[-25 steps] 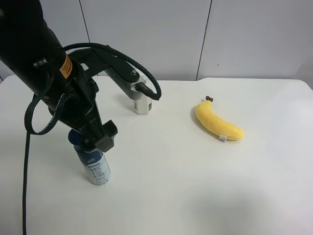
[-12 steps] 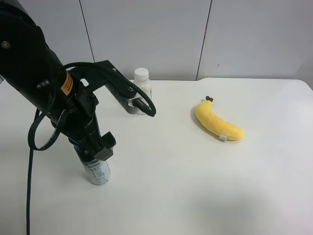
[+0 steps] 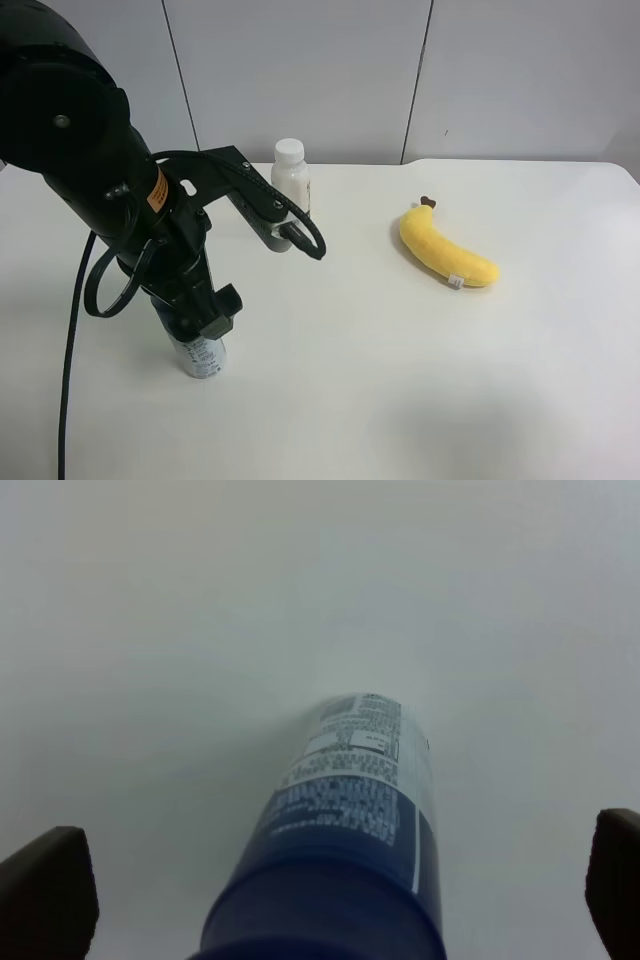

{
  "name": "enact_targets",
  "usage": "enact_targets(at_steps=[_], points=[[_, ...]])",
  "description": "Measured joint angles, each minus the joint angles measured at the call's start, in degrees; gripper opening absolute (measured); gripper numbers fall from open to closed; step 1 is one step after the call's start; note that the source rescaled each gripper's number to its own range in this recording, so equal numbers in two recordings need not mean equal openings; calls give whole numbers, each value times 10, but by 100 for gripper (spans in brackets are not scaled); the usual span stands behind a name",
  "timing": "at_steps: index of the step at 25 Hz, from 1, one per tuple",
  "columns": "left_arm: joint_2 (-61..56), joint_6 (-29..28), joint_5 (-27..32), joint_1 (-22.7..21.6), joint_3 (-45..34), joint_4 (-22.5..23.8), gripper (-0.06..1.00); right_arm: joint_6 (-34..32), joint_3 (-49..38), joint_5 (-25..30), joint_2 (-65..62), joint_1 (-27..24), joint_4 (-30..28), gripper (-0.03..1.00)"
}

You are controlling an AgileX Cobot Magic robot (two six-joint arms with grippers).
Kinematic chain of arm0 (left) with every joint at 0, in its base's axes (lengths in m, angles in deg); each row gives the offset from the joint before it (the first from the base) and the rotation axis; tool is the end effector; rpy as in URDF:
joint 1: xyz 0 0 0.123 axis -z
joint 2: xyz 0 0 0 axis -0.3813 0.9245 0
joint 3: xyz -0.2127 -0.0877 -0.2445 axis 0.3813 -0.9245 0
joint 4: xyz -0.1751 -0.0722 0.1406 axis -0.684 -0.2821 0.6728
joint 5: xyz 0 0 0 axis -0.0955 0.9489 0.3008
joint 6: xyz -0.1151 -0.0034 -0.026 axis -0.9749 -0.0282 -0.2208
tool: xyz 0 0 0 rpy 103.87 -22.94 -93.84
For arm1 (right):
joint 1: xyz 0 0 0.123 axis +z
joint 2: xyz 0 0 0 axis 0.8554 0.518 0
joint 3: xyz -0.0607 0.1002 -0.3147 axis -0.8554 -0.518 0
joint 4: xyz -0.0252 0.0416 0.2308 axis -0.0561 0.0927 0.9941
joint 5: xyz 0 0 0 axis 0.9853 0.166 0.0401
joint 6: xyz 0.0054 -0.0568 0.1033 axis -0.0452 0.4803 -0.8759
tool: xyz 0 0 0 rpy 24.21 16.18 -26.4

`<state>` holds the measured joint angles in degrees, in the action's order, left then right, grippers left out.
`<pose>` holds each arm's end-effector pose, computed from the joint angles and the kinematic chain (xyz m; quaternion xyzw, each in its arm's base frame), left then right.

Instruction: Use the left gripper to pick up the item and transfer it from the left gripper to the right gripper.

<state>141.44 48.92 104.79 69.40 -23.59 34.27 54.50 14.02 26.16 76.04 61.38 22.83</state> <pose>0.2023 -0.1944 0.2585 0.4441 0.8820 0.0118 0.1574 -0.0472 -0.0002 0.2592 -0.0532 0.8487 0.0004 0.5262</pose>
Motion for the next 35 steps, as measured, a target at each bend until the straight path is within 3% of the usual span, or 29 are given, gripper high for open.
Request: enact_targets(at_steps=[6, 8, 15, 21, 35], points=[[9, 2, -7, 0, 0, 0, 99, 0, 0, 0, 0, 0, 0, 100], [10, 2, -9, 0, -4, 0, 92, 0, 0, 0, 0, 0, 0, 100], [10, 8, -9, 0, -7, -2, 55, 0, 0, 0, 0, 0, 0, 100], [10, 10, -9, 0, -7, -6, 1, 0, 0, 0, 0, 0, 0, 100], [10, 10, -11, 0, -7, -6, 0, 0, 0, 0, 0, 0, 0, 100]])
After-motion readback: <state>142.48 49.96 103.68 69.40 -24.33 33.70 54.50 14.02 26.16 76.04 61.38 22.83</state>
